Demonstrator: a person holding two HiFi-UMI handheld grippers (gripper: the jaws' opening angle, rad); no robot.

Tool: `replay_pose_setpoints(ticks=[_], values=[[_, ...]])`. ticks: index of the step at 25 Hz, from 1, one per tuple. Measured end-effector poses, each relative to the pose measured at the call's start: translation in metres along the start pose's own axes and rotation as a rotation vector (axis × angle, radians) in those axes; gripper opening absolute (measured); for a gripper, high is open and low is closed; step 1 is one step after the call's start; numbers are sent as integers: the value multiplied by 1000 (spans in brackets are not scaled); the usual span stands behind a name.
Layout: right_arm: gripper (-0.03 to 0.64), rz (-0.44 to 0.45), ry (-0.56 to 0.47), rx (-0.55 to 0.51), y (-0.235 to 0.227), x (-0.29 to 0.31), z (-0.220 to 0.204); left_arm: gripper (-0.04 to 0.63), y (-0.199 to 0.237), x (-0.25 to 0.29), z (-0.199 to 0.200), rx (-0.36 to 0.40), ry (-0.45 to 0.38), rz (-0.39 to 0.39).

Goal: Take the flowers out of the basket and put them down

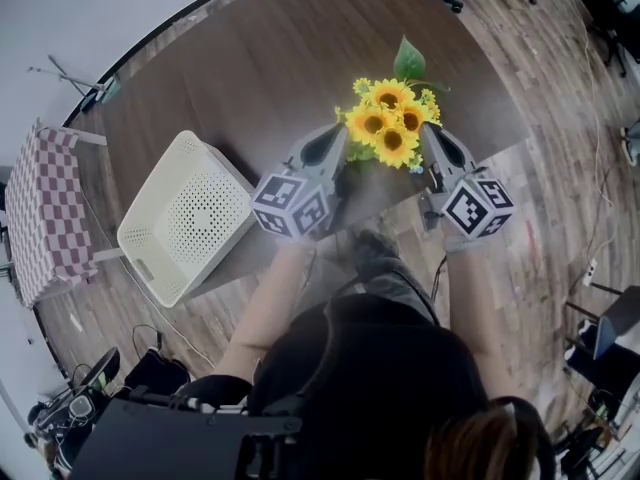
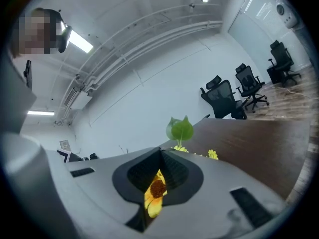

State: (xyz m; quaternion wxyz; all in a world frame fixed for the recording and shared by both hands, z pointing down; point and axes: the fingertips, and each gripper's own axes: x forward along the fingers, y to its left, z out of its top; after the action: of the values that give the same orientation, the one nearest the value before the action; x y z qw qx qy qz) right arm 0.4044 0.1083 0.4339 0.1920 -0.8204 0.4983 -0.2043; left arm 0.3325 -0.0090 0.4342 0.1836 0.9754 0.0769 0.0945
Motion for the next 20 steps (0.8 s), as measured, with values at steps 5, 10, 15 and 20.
replay_pose_setpoints(ticks=[5,10,15,20], values=[[3,-1,-14,-40,15,-9,-2,0,-10,-7,0,21,-14,-21],[2,18,3,-93,38,-17,-13,0,-23,-17,-3,44,-16,-42],[3,34,2,-146,64,-25,-23,0,-36,-33,-8,55,-11,-76],[3,43,-15,-154,88,-34,-34,0,-45,-54,-17,58,-1,-102]])
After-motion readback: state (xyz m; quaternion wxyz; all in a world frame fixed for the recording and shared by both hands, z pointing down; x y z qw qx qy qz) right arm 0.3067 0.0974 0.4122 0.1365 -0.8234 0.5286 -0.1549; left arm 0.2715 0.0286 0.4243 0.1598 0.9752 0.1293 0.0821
